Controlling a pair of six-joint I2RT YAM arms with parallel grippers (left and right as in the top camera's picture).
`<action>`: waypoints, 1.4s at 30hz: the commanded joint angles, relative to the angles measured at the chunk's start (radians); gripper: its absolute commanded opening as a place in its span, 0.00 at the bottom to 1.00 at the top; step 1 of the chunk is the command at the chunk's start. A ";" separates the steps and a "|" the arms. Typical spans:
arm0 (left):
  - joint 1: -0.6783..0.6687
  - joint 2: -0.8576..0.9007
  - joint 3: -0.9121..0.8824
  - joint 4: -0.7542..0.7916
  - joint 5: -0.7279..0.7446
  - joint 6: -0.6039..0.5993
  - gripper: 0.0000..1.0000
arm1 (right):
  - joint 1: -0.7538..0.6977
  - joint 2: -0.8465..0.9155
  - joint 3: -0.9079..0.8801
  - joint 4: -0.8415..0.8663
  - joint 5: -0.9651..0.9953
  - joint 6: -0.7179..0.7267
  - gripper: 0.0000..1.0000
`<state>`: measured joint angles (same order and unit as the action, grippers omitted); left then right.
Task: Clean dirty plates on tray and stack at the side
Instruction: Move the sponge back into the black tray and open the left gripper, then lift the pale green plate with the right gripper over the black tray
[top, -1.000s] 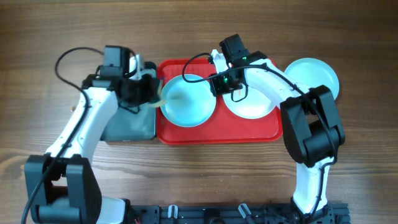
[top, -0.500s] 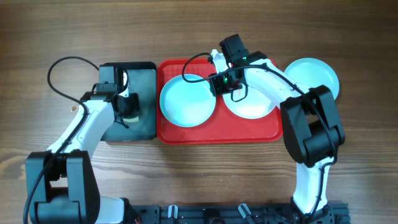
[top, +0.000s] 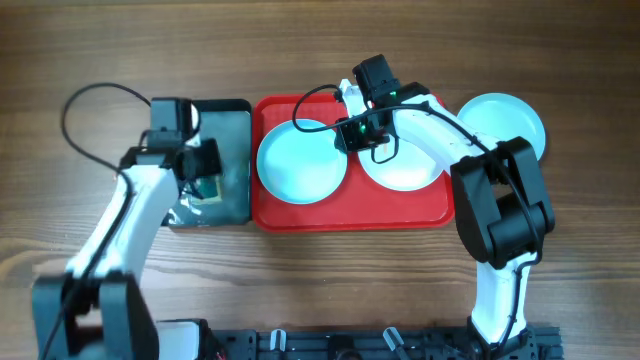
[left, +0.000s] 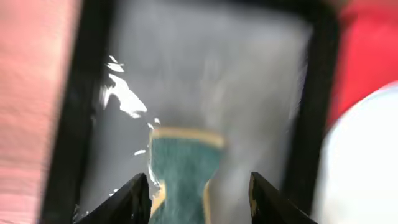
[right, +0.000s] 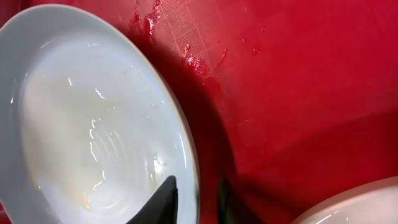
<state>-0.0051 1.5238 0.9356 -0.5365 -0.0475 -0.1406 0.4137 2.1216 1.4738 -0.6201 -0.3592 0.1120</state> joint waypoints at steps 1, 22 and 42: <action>0.042 -0.173 0.092 0.030 0.005 -0.169 0.50 | 0.008 0.016 -0.017 0.006 -0.011 0.023 0.17; 0.125 -0.251 0.093 -0.070 0.012 -0.220 1.00 | 0.005 -0.222 0.136 -0.053 0.176 0.128 0.04; 0.125 -0.251 0.093 -0.070 0.012 -0.220 1.00 | 0.500 -0.116 0.136 0.647 0.903 -0.563 0.04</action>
<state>0.1173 1.2709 1.0176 -0.6067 -0.0399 -0.3508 0.9016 1.9999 1.5921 -0.0437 0.4843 -0.2085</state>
